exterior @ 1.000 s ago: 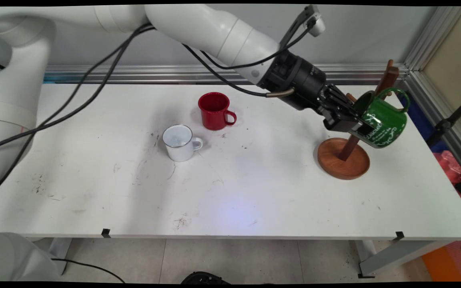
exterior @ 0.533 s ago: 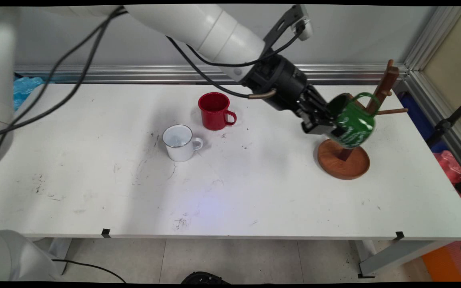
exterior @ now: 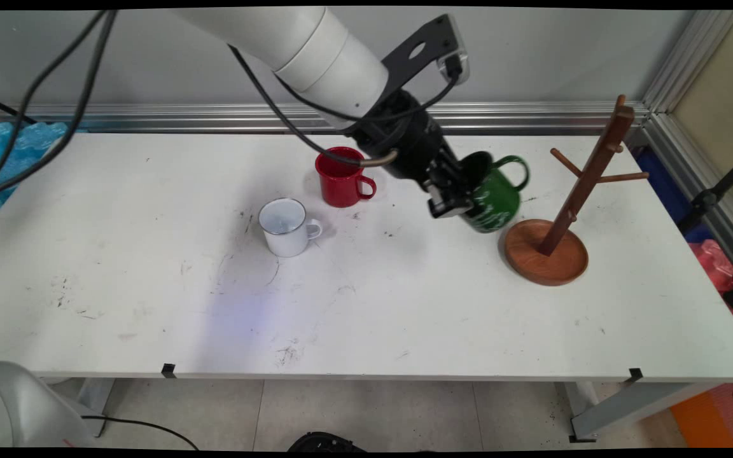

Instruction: Place the picked object on the table

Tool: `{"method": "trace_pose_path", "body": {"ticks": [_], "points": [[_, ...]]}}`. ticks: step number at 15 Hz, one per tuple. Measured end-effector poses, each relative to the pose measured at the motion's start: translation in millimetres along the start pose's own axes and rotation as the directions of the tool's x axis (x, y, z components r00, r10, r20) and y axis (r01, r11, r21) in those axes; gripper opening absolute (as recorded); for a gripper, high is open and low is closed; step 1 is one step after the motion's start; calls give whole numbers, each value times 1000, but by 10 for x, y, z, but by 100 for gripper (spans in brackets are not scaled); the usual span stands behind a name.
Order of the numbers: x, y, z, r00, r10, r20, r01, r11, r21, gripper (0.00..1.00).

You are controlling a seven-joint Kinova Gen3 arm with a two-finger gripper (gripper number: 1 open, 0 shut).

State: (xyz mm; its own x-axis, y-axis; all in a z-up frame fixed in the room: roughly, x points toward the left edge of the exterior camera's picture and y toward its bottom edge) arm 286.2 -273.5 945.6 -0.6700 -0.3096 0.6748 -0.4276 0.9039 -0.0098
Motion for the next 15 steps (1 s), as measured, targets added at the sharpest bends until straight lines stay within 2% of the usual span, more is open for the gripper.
{"method": "trace_pose_path", "body": {"ticks": [3,7,11,15], "points": [[-44,132,-43,996,-1,90,-3,999,45,0],[-138,270,-36,978,-11,207,-8,996,91,0],[-230,351,26,952,-22,304,-18,992,127,0],[-350,431,154,911,-31,411,-39,986,161,0]]}}
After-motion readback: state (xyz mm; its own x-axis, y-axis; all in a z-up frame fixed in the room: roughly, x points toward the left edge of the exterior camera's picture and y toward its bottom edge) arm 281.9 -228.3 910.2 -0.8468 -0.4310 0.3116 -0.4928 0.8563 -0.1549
